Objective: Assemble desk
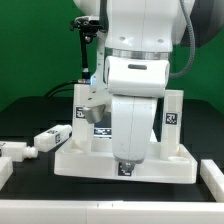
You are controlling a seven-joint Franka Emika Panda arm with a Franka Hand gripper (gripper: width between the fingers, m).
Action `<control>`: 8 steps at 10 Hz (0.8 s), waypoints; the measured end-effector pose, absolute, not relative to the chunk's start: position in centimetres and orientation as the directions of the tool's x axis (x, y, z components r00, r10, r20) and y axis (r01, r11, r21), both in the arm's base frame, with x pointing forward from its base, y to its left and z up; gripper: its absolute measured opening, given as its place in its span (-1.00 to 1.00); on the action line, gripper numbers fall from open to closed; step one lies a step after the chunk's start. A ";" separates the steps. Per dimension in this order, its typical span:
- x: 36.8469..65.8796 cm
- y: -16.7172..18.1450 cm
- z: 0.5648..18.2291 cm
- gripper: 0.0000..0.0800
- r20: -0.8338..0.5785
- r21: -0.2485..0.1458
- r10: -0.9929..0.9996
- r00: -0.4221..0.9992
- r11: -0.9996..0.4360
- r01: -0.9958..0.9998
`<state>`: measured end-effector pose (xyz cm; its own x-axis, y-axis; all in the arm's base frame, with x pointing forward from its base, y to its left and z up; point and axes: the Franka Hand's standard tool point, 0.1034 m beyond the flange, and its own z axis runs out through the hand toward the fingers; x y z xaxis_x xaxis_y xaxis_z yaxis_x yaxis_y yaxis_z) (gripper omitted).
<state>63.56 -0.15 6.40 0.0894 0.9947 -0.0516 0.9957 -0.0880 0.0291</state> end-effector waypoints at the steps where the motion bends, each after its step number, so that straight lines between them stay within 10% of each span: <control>1: 64.0 0.6 5.9 -0.87 -0.046 0.040 0.994 0.094 -0.092 0.995; 8: 66.3 3.5 5.1 -0.87 -0.058 0.092 0.996 0.068 -0.062 0.994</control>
Offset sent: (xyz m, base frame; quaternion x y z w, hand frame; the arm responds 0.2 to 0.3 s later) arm 0.0356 0.0356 -0.0040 -0.0017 0.0305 -0.0024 0.9995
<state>66.31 3.48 5.10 0.0678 0.9960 -0.0580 0.9938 -0.0623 0.0922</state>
